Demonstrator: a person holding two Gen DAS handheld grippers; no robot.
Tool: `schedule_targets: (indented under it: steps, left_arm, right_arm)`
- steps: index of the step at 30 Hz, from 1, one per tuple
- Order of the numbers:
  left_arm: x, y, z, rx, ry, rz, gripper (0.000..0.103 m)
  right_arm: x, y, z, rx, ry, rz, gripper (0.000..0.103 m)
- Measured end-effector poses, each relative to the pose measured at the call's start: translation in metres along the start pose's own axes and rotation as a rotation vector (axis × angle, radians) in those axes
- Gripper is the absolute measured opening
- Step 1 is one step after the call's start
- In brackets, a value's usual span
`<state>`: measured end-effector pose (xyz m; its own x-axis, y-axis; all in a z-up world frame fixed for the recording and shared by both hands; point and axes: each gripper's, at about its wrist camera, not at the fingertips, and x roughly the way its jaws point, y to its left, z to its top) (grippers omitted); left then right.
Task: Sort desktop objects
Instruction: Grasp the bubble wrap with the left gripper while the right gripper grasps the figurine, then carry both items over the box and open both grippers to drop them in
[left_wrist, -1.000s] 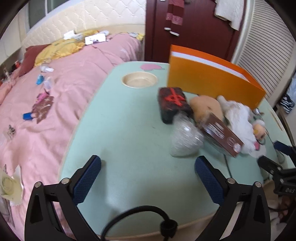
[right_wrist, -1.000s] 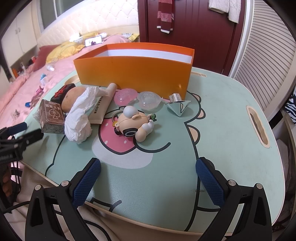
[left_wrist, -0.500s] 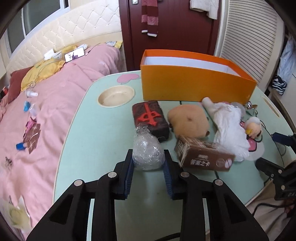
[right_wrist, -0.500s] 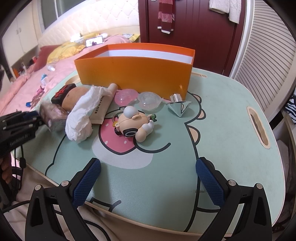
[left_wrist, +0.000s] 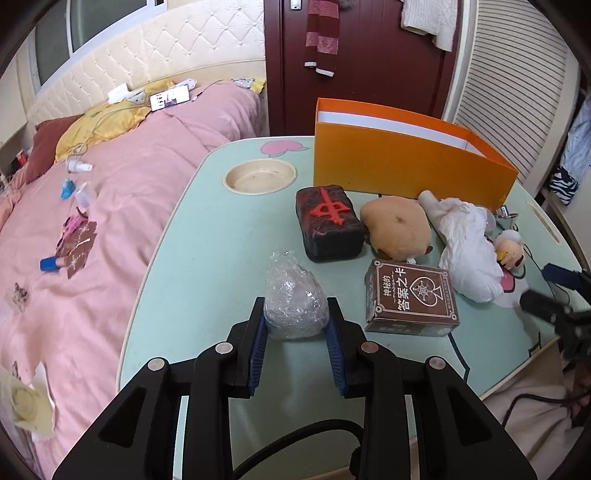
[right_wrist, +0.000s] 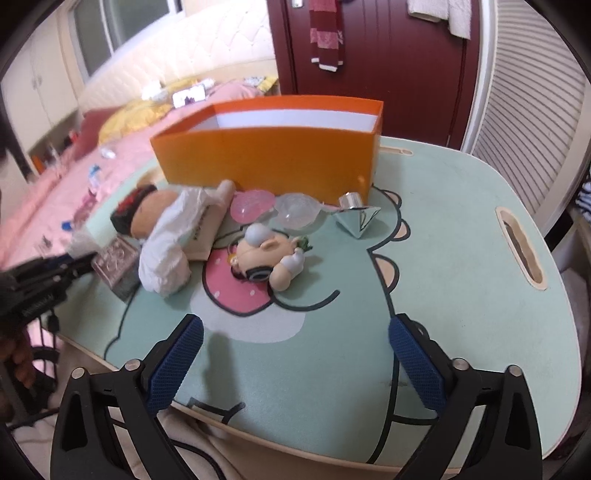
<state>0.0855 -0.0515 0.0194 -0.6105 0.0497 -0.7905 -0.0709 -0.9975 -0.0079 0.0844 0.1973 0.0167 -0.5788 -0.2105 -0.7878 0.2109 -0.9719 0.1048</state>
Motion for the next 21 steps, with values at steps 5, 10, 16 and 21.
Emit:
schedule_targets:
  steps: [5,10,16,21]
  left_arm:
    - [0.000,0.000,0.000,0.001,-0.004,-0.004,0.031]
    - [0.000,0.000,0.000,0.002,-0.007,-0.009,0.031]
    - [-0.002,0.001,0.000,0.000,-0.014,-0.015,0.031]
    - [-0.023,0.013,0.021,-0.067,-0.078,-0.087,0.031]
  right_arm:
    - [0.004,0.004,0.008,-0.011,0.004,0.009,0.083]
    - [0.008,0.017,0.018,-0.071,-0.021,-0.011,0.082]
    - [0.020,0.020,0.027,-0.078,-0.009,0.034,0.044]
    - [0.006,0.013,0.030,-0.052,-0.048,0.106,0.044]
